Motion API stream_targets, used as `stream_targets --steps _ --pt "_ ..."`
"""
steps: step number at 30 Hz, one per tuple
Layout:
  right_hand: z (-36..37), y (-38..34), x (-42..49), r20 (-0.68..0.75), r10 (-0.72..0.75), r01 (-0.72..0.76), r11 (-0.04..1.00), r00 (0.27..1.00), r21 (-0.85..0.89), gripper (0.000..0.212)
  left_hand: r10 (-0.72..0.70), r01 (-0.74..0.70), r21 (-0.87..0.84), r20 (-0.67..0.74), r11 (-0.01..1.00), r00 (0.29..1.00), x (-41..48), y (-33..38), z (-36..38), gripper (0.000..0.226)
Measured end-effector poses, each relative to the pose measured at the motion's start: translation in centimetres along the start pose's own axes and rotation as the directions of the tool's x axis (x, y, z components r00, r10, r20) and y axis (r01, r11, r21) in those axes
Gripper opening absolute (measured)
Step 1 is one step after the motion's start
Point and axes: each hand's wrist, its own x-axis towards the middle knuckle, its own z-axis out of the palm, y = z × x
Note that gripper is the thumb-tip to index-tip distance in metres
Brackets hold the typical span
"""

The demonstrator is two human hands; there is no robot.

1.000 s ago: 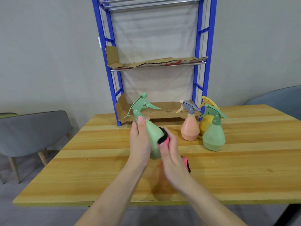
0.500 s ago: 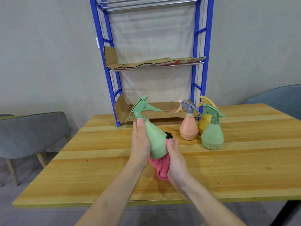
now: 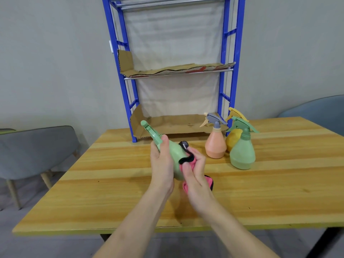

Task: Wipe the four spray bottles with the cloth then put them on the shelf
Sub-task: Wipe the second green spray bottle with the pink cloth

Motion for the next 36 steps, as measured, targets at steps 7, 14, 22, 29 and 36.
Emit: stream_targets --steps 7,14,22,29,36 --pt "0.1 0.1 0.4 -0.032 0.283 -0.265 0.926 0.958 0.269 0.023 0.104 -0.133 0.189 0.154 0.973 0.983 0.9 0.8 -0.5 0.064" --pt "0.0 2.1 0.0 -0.143 -0.268 0.219 0.933 0.953 -0.284 0.046 0.023 -0.042 0.181 0.108 0.983 0.994 -0.3 -0.4 -0.1 0.050" --pt "0.3 0.0 0.0 -0.052 -0.112 0.113 0.993 0.992 0.018 0.052 0.132 -0.134 0.048 0.058 0.990 0.990 -0.5 1.2 0.6 0.037" --pt "0.3 -2.5 1.4 -0.006 0.145 -0.130 0.904 0.989 0.407 0.048 0.206 -0.229 0.120 0.181 0.966 0.962 0.5 3.2 0.2 0.040" --pt "-0.8 -0.6 1.9 -0.002 -0.371 0.334 0.837 0.929 -0.433 0.059 0.116 -0.147 0.145 0.206 0.978 0.972 -0.1 2.6 0.4 0.063"
